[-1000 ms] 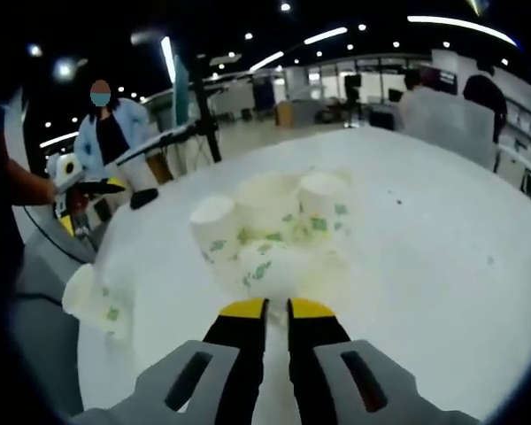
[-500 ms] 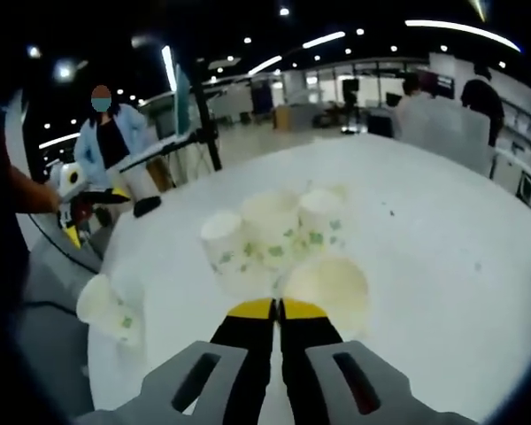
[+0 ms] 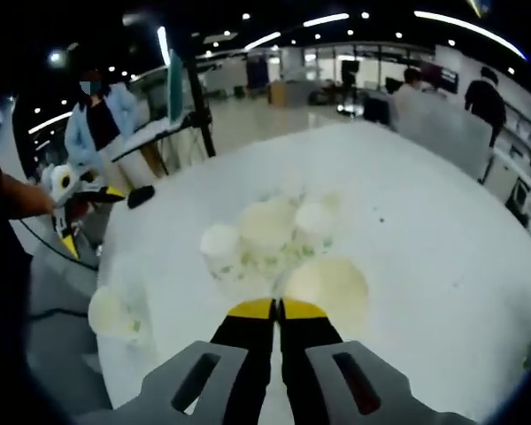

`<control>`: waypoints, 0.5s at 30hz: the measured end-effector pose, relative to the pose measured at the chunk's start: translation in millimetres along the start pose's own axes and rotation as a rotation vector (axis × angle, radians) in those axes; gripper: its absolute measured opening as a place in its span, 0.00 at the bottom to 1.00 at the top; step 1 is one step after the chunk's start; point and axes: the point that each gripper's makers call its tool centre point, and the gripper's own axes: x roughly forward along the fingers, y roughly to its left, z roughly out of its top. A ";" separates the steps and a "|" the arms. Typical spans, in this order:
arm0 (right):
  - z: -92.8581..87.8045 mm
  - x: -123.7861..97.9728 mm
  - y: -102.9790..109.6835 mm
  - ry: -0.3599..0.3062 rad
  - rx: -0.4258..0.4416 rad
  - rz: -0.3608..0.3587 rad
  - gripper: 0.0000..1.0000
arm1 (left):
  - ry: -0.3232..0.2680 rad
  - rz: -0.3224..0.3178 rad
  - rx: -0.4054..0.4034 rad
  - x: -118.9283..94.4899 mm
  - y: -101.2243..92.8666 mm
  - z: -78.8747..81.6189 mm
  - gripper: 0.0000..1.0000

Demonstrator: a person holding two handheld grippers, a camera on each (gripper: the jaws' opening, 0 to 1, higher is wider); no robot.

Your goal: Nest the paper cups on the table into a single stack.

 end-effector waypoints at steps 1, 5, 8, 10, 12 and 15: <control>2.0 -2.0 -3.6 0.024 -0.013 -0.011 0.00 | -0.002 0.001 -0.005 0.5 0.8 1.3 0.98; 10.7 -11.0 2.5 0.101 0.010 0.020 0.00 | 0.018 -0.011 -0.004 3.2 1.8 -2.3 0.98; 18.7 -17.3 2.9 0.166 -0.057 0.009 0.00 | 0.054 -0.037 -0.008 4.1 0.3 -5.3 0.98; 26.3 -20.4 2.7 0.195 -0.088 0.007 0.00 | 0.040 -0.040 0.001 4.5 0.5 -2.5 0.98; 31.0 -23.1 2.3 0.227 -0.105 0.008 0.00 | 0.043 -0.040 -0.007 5.4 1.2 -0.7 0.98; 37.7 -26.2 1.5 0.286 -0.136 0.008 0.00 | 0.032 -0.041 -0.002 6.9 2.4 2.8 0.98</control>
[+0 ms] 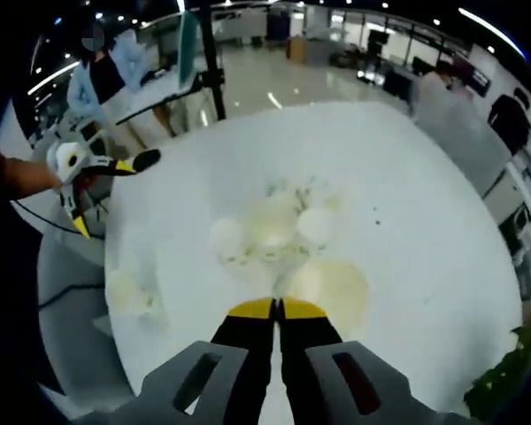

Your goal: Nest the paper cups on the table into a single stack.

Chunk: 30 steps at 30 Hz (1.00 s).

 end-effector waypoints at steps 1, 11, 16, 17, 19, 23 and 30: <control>1.9 -0.9 0.4 0.013 -0.007 0.002 0.00 | 0.007 0.009 -0.003 -0.6 1.5 0.0 0.98; 25.3 -31.0 14.5 0.203 -0.108 0.018 0.00 | 0.028 0.037 -0.004 -10.0 8.8 -1.2 0.98; 28.4 -38.0 8.5 0.269 -0.161 -0.034 0.00 | 0.010 0.042 -0.001 -15.9 13.4 3.9 0.98; 28.1 -38.8 9.2 0.278 -0.169 -0.036 0.00 | 0.005 0.045 -0.007 -16.7 14.2 4.7 0.98; 31.3 -39.1 10.6 0.277 -0.176 -0.046 0.00 | -0.002 0.049 -0.016 -18.1 14.3 6.6 0.98; 29.0 -36.2 12.2 0.307 -0.200 -0.065 0.00 | 0.023 0.051 -0.030 -18.6 15.7 0.8 0.98; 28.8 -35.0 15.3 0.317 -0.216 -0.086 0.00 | 0.010 0.053 -0.046 -19.5 15.6 2.3 0.98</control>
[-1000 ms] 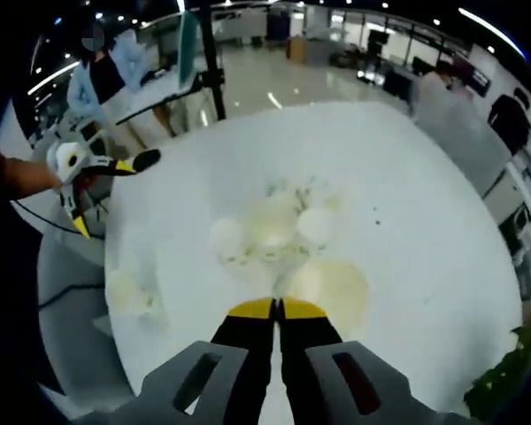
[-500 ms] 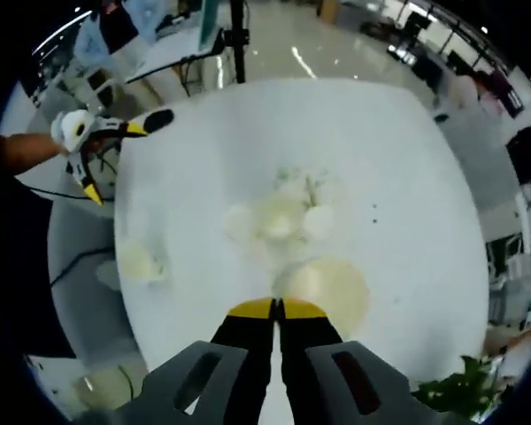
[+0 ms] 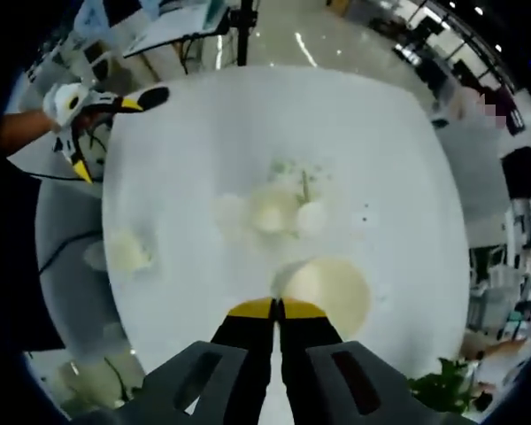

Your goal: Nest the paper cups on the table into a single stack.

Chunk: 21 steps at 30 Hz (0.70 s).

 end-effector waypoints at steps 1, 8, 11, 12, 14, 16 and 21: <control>0.4 -0.1 -2.3 0.000 -0.002 -0.016 0.00 | 0.000 -0.002 0.001 -0.1 -0.9 0.1 0.98; 5.5 -6.9 -2.8 -0.021 0.000 -0.070 0.00 | -0.009 0.000 0.000 -1.5 -2.5 1.2 0.98; 7.1 -8.7 0.8 -0.023 -0.009 -0.084 0.00 | -0.007 0.001 0.000 -1.6 -3.7 0.6 0.98; 7.3 -10.1 2.4 -0.021 -0.012 -0.091 0.00 | -0.004 0.003 0.000 -1.7 -3.8 0.1 0.98; 9.4 -12.3 5.2 -0.030 -0.011 -0.094 0.00 | -0.008 0.004 0.003 -2.4 -4.8 0.8 0.98; 11.5 -14.2 10.3 -0.038 -0.014 -0.090 0.00 | -0.008 0.001 0.004 -3.2 -6.6 1.9 0.98; 13.4 -16.3 17.5 -0.039 -0.026 -0.091 0.00 | -0.013 -0.001 0.009 -3.2 -7.8 2.9 0.98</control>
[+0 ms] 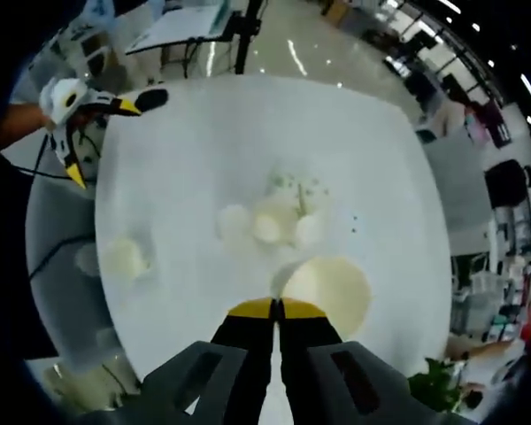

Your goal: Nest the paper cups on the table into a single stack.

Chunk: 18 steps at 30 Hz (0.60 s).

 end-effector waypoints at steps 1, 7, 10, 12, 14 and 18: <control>0.0 -0.5 3.0 0.002 -0.004 0.005 0.00 | -0.003 -0.001 0.001 0.3 -0.9 0.7 0.98; 2.2 -4.6 15.3 0.002 -0.019 0.012 0.00 | -0.014 0.001 0.011 -0.3 -2.6 2.6 0.98; 3.4 -5.4 22.3 0.004 -0.032 0.019 0.00 | -0.015 0.002 0.010 -0.9 -2.8 2.0 0.98; 3.7 -6.0 24.9 0.005 -0.038 0.016 0.00 | -0.020 0.004 0.006 -1.4 -2.5 2.7 0.98; 3.9 -6.7 28.8 0.004 -0.045 0.020 0.00 | -0.022 0.007 0.002 -2.4 -2.2 3.2 0.98; 4.6 -6.2 34.9 0.001 -0.056 0.023 0.00 | -0.021 0.006 0.003 -2.3 -1.9 2.3 0.98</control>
